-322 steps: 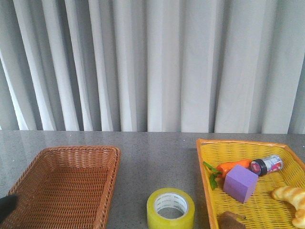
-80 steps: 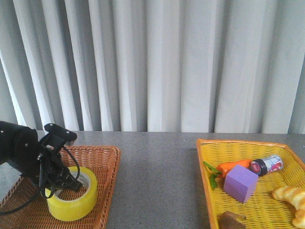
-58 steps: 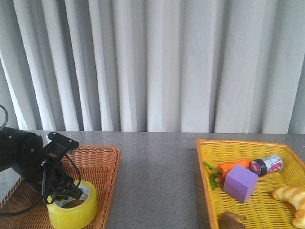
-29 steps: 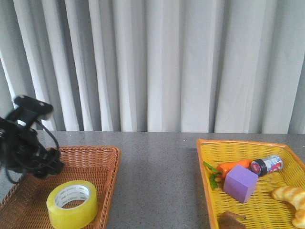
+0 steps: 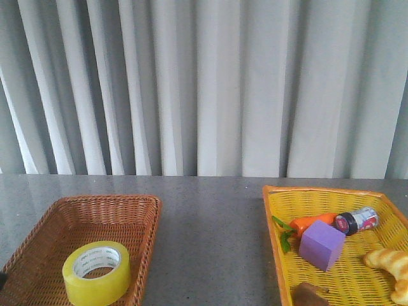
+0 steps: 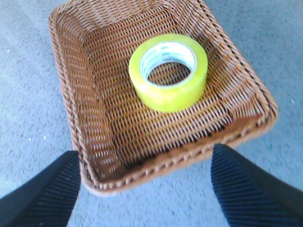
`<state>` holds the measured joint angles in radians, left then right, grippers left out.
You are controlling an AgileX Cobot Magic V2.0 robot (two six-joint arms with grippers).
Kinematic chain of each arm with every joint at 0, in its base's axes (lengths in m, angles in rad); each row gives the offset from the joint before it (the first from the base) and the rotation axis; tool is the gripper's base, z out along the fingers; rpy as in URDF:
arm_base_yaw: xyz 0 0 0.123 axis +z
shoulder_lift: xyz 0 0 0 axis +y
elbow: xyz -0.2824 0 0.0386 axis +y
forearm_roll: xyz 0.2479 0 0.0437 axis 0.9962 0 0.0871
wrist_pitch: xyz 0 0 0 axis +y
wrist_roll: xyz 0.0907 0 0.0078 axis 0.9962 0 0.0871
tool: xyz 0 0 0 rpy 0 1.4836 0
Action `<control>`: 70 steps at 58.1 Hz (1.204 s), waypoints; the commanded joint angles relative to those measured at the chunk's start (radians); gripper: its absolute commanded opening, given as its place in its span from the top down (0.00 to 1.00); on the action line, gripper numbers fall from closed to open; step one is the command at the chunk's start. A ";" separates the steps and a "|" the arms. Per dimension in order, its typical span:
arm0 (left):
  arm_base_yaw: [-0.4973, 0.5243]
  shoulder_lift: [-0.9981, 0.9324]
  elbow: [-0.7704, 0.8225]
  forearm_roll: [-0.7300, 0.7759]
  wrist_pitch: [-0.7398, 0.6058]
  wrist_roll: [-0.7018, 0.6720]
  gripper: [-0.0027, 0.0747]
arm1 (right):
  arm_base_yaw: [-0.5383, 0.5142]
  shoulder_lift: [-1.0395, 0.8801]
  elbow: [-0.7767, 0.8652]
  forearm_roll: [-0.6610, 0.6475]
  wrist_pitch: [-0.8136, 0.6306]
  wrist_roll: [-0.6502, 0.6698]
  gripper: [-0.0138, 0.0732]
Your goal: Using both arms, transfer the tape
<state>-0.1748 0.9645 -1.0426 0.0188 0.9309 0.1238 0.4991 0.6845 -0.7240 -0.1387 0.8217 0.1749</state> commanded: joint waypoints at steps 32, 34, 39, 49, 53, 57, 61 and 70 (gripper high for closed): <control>0.004 -0.528 0.392 -0.010 -0.213 -0.242 0.37 | -0.006 0.000 -0.023 -0.010 -0.067 -0.001 0.49; 0.004 -0.529 0.403 -0.009 -0.218 -0.242 0.41 | -0.006 0.000 -0.023 -0.010 -0.065 -0.001 0.52; 0.004 -0.529 0.425 -0.009 -0.231 -0.242 0.52 | -0.006 0.000 -0.023 -0.010 -0.063 -0.001 0.60; 0.004 -0.529 0.451 -0.007 -0.256 -0.242 0.78 | -0.006 0.000 -0.023 -0.010 -0.063 -0.001 0.78; 0.004 -0.529 0.460 -0.006 -0.265 -0.242 0.87 | -0.006 0.000 -0.023 -0.010 -0.063 -0.001 0.84; 0.004 -0.529 0.468 -0.005 -0.275 -0.241 0.94 | -0.006 0.000 -0.023 -0.010 -0.063 -0.001 0.85; 0.004 -0.529 0.476 0.002 -0.283 -0.241 0.98 | -0.006 0.000 -0.023 -0.010 -0.057 -0.001 0.85; 0.004 -0.529 0.483 0.002 -0.284 -0.241 0.97 | -0.006 0.000 -0.023 -0.010 -0.057 -0.001 0.85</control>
<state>-0.1748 0.4290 -0.5396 0.0191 0.7275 -0.1095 0.4991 0.6845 -0.7240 -0.1387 0.8201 0.1749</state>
